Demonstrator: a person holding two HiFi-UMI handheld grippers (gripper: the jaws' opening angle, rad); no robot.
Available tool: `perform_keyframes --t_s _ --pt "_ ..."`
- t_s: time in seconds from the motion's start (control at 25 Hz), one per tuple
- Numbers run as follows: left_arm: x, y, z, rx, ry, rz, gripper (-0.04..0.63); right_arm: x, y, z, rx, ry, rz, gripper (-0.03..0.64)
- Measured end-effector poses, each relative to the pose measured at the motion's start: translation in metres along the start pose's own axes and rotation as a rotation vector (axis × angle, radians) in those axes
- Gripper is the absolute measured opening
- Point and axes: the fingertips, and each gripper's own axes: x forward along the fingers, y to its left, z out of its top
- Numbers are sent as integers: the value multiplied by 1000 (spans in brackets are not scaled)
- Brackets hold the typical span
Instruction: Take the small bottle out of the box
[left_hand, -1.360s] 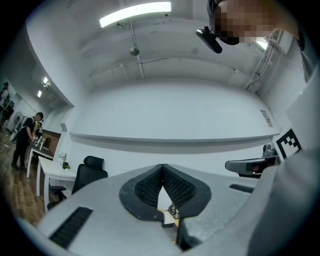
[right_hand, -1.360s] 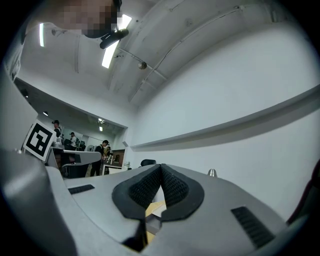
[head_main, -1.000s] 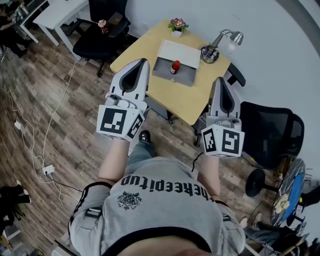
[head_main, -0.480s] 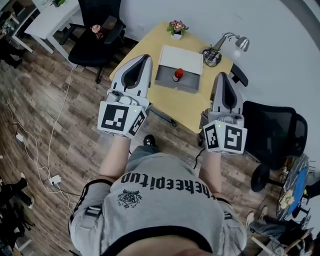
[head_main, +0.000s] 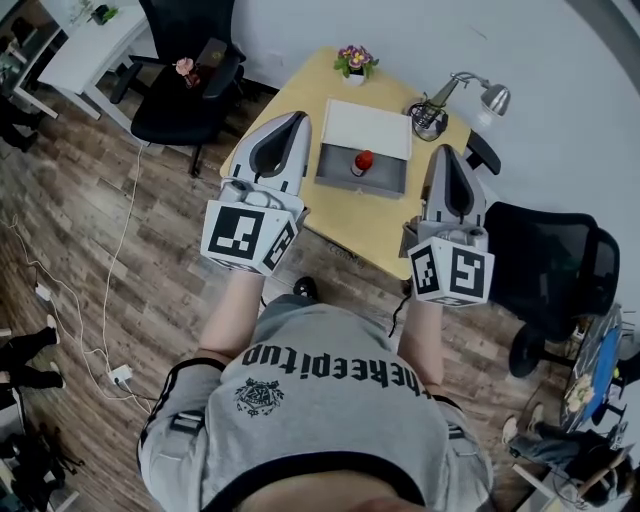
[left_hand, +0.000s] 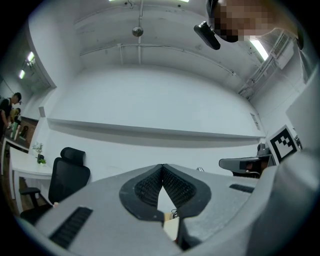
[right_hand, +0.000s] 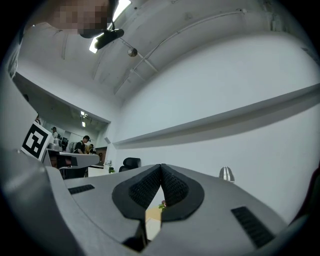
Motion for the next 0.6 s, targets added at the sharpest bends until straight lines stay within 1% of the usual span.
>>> perform_keyframes --t_s 0.28,0.6 --pt "18 15 -36 -28 80 -26 3 19 -3 -42 36 94 -39 2" --pt "25 22 -88 -60 200 -53 3 25 -2 -95 69 207 -68 1"
